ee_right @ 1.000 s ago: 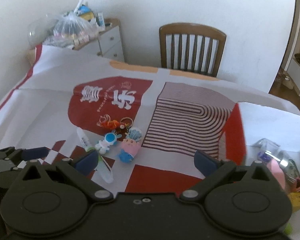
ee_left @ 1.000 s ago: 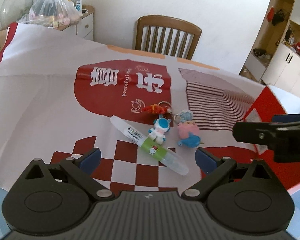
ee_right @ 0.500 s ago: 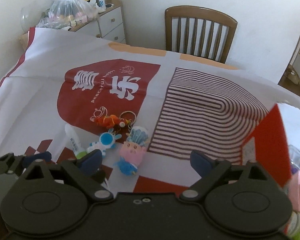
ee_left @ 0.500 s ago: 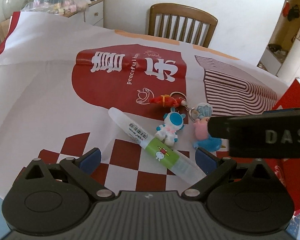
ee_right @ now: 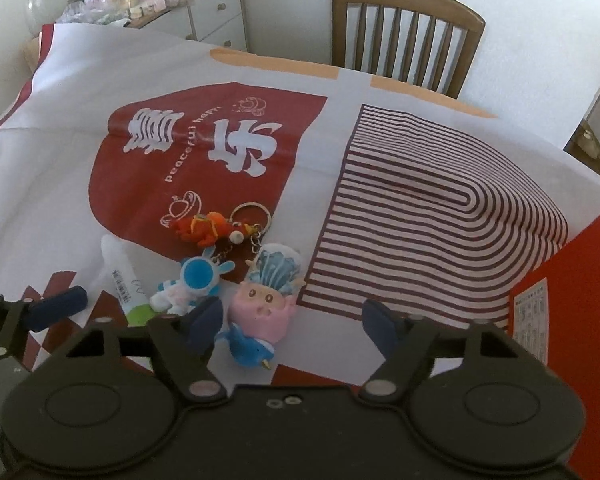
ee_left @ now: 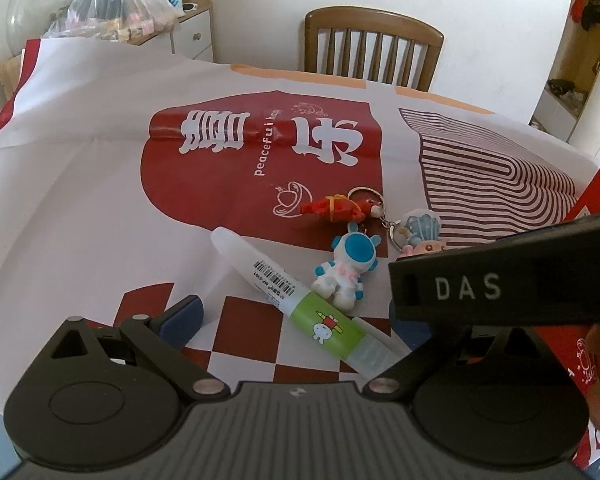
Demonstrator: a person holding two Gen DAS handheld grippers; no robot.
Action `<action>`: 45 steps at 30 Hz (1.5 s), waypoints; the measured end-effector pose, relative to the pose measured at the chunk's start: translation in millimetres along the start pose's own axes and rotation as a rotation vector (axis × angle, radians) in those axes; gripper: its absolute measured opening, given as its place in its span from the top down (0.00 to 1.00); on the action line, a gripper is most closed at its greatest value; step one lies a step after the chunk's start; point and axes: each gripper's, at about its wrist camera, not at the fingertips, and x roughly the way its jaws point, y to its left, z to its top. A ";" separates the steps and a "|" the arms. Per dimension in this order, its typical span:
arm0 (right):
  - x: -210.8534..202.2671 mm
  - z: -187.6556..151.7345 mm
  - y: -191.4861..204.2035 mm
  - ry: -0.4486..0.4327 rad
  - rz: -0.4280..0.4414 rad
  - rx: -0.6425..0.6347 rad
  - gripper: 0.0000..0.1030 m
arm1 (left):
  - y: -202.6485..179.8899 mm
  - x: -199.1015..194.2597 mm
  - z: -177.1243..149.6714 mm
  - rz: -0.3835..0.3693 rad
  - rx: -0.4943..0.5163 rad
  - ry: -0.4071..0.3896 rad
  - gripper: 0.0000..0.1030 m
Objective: Organize rigid objects
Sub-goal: 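Grasp the white-green glue stick with the left tool while the right tool grasps the pink pig figurine, then carry the glue stick and pig figurine over the cardboard box with both tools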
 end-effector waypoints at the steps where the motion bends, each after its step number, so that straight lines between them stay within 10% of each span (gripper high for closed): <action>1: 1.1 0.7 -0.3 0.001 0.001 0.003 0.30 | 0.7 -0.7 -0.8 0.000 0.004 -0.003 0.06; 21: 3.1 -4.9 12.7 -0.007 -0.002 -0.042 0.66 | 45.4 -9.8 5.1 -0.027 -0.051 -0.015 0.82; 45: -92.6 -48.4 -0.8 -0.141 0.084 0.056 0.66 | 48.3 -65.8 -3.9 -0.160 -0.107 -0.011 0.83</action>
